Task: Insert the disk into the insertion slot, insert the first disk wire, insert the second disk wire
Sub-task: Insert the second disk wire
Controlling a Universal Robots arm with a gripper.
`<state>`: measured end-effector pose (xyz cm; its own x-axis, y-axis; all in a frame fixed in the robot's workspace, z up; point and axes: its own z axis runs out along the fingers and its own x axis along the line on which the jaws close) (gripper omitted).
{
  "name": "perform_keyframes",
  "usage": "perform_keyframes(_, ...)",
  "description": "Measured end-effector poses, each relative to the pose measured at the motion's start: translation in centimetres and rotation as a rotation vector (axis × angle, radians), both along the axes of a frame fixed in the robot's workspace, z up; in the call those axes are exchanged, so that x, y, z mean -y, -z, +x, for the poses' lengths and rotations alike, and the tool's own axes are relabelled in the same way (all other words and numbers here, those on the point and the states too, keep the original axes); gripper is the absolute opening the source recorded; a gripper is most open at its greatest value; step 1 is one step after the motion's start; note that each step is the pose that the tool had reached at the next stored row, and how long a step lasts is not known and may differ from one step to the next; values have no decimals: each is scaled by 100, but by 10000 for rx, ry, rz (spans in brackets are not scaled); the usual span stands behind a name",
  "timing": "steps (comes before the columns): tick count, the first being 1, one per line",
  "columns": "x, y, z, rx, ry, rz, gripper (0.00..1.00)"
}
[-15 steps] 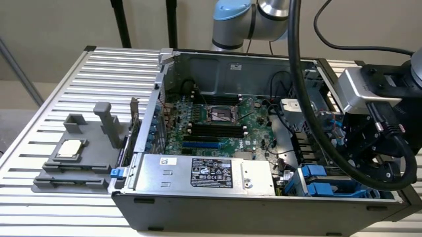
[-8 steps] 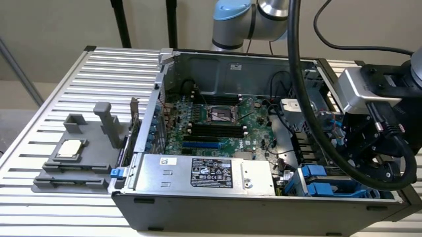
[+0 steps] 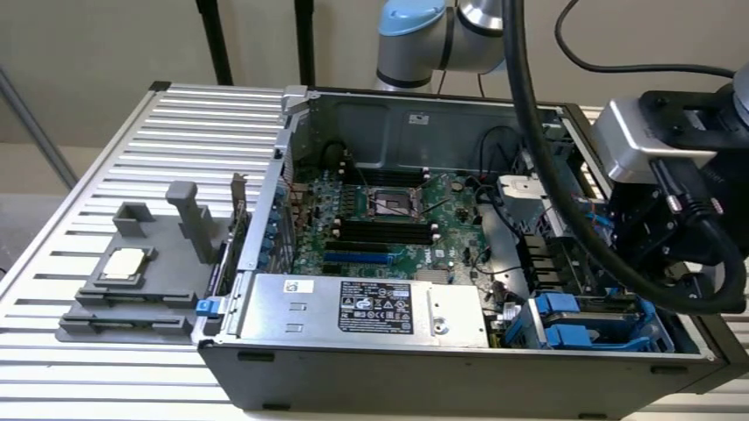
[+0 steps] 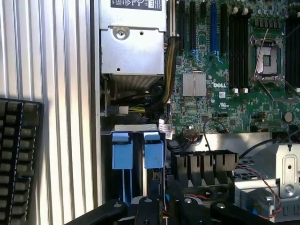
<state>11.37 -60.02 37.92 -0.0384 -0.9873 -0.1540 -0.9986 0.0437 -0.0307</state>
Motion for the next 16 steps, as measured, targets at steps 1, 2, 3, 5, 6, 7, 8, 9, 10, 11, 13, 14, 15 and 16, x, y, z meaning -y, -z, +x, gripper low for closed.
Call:
perform_keyframes(1,-10,-32,0,3,-1,1,24)
perform_keyframes(2,-22,-53,0,6,-2,0,24)
perform_keyframes(3,-38,-59,0,9,-2,-4,24)
perform_keyframes(5,-76,-61,-1,9,-1,-24,24)
perform_keyframes(6,-95,-60,-1,9,-1,-33,24)
perform_keyframes(7,-111,-60,0,10,-1,-51,24)
perform_keyframes(8,-122,-61,2,10,0,-86,26)
perform_keyframes(9,-135,-60,6,9,0,-136,26)
perform_keyframes(10,-147,-60,12,9,0,-191,33)
perform_keyframes(11,-162,-58,18,9,0,-256,33)
perform_keyframes(13,-193,-53,35,10,0,-394,33)
perform_keyframes(14,-209,-49,46,10,1,-482,33)
perform_keyframes(15,-225,-45,56,9,1,-564,33)
perform_keyframes(16,-240,-37,66,9,1,-642,33)
